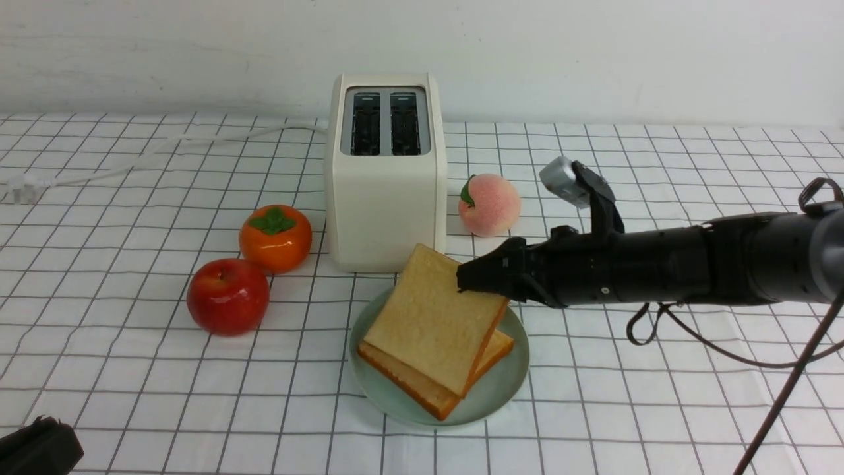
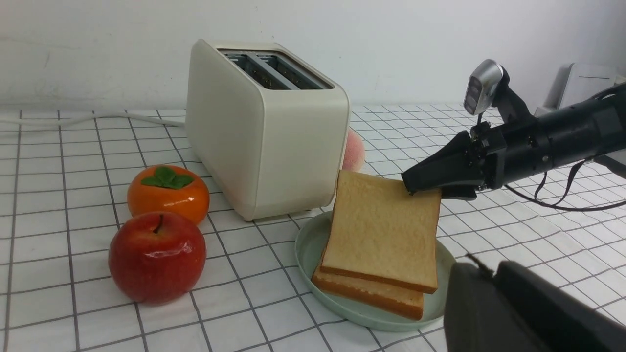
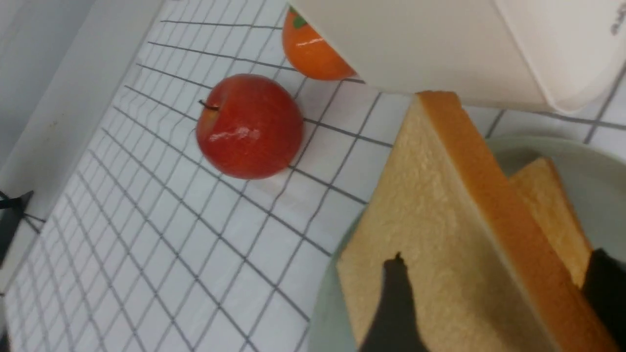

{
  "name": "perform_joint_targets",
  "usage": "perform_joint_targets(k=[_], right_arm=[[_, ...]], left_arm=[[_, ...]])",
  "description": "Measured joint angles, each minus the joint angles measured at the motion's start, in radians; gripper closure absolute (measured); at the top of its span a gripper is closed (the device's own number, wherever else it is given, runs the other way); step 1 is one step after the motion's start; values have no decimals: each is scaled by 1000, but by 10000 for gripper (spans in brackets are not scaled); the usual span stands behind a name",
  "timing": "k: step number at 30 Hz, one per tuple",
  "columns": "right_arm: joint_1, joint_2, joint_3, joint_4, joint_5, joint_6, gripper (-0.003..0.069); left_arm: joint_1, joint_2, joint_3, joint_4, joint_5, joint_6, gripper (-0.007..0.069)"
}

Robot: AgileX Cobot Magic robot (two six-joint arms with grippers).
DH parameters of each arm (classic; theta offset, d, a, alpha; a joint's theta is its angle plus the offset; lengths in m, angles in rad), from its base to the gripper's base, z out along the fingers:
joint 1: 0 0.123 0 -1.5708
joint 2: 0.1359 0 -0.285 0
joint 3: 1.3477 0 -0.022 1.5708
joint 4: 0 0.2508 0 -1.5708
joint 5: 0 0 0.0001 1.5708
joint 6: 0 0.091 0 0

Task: Take toasted bread from bread machine on white checkered table place on plate.

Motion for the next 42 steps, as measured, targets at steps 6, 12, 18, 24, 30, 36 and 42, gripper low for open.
perform_joint_targets(k=[6,12,18,24,30,36,42], right_arm=[[-26,-124,0,-229,-129,72,59],[-26,-295,0,-497,-61,362,178],[-26,-547,0,-974,143,871,518],[-26,-757,4,-1292,289,1157,673],[-26,-976,118,-1400,392,1253,666],[-26,-1176,269,-1401,401,1269,666],[-26,-1342,337,-1395,479,1269,662]], left_arm=[[0,0,0,-1,0,0,571],[0,0,0,-1,0,0,568],[0,0,0,-12,-4,0,569],[0,0,0,-35,-5,-1,638],[0,0,0,-39,-7,-1,638],[0,0,0,-39,5,-1,638],[0,0,0,-39,8,-1,638]])
